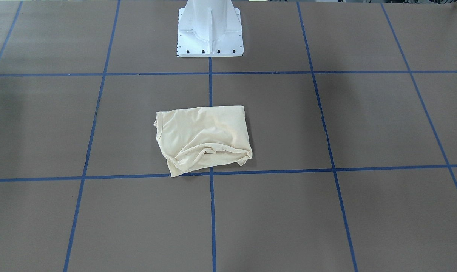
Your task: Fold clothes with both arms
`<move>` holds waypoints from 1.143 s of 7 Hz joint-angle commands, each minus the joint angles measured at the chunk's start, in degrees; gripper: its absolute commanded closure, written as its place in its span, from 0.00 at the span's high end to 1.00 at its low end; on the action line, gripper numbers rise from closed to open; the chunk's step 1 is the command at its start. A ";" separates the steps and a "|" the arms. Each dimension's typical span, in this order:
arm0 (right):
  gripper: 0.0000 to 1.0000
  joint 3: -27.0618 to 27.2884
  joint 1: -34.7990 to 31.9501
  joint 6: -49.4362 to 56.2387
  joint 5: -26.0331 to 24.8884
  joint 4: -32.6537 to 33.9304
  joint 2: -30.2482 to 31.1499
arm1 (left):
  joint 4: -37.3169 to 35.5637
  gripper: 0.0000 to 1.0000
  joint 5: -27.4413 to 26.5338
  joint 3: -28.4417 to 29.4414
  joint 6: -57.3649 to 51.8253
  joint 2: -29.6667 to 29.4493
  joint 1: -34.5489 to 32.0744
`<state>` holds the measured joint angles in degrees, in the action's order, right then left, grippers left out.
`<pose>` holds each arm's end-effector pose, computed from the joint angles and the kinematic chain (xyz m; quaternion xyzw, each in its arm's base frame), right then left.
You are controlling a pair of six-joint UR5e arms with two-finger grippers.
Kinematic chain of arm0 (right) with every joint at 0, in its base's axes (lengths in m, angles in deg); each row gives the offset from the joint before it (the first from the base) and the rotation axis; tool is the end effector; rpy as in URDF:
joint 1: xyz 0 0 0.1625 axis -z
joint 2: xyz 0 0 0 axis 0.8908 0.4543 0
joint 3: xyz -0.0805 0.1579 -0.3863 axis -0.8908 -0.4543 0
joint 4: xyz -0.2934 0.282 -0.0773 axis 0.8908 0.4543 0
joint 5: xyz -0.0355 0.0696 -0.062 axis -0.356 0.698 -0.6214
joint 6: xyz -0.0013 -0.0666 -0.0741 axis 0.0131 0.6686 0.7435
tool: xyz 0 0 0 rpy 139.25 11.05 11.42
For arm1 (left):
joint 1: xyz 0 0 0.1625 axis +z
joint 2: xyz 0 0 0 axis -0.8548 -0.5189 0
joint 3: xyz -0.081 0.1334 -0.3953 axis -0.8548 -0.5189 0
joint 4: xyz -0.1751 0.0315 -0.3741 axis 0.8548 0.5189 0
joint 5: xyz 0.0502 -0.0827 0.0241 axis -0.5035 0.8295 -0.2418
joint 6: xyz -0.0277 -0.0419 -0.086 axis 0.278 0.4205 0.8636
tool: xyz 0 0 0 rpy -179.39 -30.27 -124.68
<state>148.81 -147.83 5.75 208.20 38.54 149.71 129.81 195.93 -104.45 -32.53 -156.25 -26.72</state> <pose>0.0134 -0.5293 0.5844 -0.0235 -0.3948 -0.0435 0.9174 -0.0265 -0.4918 0.5728 0.1348 0.3627 0.1284 0.9131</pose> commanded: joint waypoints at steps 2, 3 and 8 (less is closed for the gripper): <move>1.00 1.33 -0.58 -0.02 1.84 -1.10 2.39 | 0.09 1.00 2.48 -3.56 -0.01 0.16 -1.11; 1.00 1.86 -0.58 -0.02 1.84 -1.28 2.91 | 0.09 1.00 2.57 -3.67 -0.10 0.86 -1.11; 1.00 3.61 -0.58 -0.11 2.02 -1.28 2.92 | 0.17 1.00 2.57 -6.05 -0.01 2.45 -1.29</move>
<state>151.89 -148.41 5.61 210.33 37.26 152.64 129.92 198.43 -110.84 -32.55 -153.87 -28.05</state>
